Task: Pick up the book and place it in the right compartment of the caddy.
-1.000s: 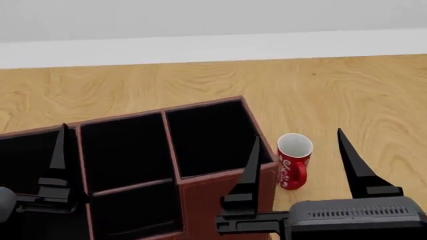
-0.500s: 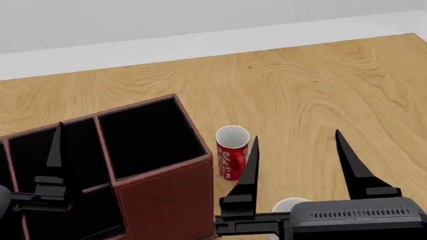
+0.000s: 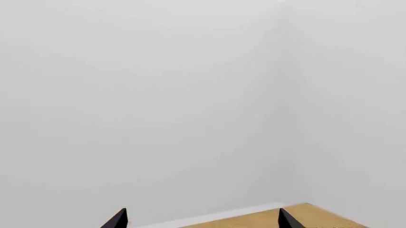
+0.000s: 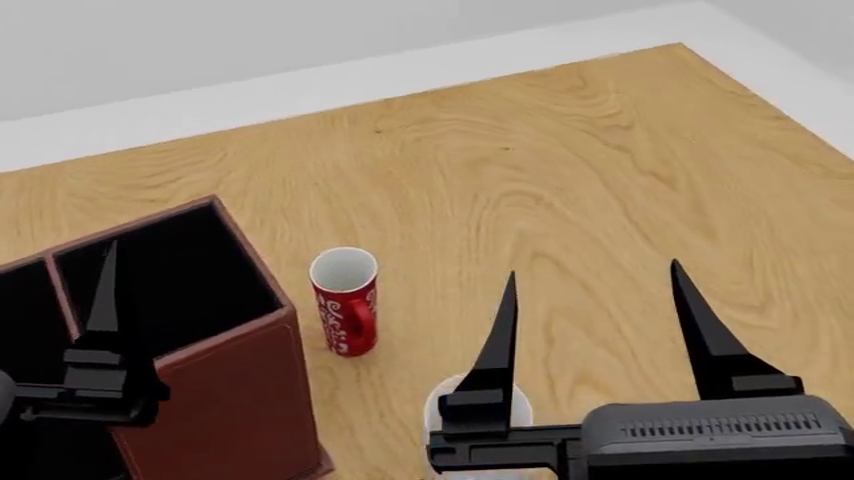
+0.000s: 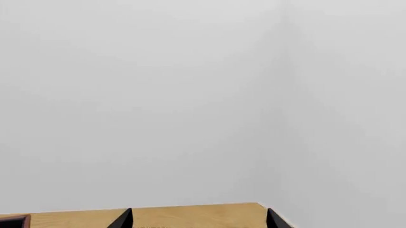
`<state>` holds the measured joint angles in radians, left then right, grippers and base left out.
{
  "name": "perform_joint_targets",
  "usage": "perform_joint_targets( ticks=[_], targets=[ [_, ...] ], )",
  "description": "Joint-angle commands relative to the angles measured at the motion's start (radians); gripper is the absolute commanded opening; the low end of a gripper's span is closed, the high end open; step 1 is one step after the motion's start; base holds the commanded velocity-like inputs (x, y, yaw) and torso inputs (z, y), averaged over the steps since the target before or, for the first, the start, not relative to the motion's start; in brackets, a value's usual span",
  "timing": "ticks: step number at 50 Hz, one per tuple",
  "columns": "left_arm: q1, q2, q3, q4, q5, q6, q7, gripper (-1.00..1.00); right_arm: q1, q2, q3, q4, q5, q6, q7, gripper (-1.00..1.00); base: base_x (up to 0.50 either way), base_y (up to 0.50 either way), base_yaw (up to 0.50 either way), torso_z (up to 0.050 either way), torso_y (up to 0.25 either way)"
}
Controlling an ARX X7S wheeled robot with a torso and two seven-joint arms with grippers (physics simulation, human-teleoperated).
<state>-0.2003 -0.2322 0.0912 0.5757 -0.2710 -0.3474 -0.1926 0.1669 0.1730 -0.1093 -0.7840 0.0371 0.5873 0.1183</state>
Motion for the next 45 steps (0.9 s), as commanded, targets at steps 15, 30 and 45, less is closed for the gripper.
perform_joint_targets(
  ticks=[15, 30, 45],
  targets=[
    [-0.001, -0.016, 0.003, 0.013, -0.021, -0.003, -0.018, 1.00, 0.021, 0.019, -0.028, -0.027, -0.068, 0.087, 0.078, 1.00, 0.02, 0.04, -0.27, 0.000, 0.000],
    [-0.001, -0.022, 0.006, 0.010, -0.029, 0.005, -0.025, 1.00, 0.017, 0.023, -0.027, -0.028, -0.037, 0.076, 0.073, 1.00, 0.22, 0.45, 0.00, 0.000, 0.000],
    [-0.001, -0.029, 0.016, 0.008, -0.028, 0.010, -0.032, 1.00, 0.021, 0.021, -0.024, -0.030, -0.028, 0.097, 0.091, 1.00, 0.09, 0.18, -0.10, 0.000, 0.000]
  ],
)
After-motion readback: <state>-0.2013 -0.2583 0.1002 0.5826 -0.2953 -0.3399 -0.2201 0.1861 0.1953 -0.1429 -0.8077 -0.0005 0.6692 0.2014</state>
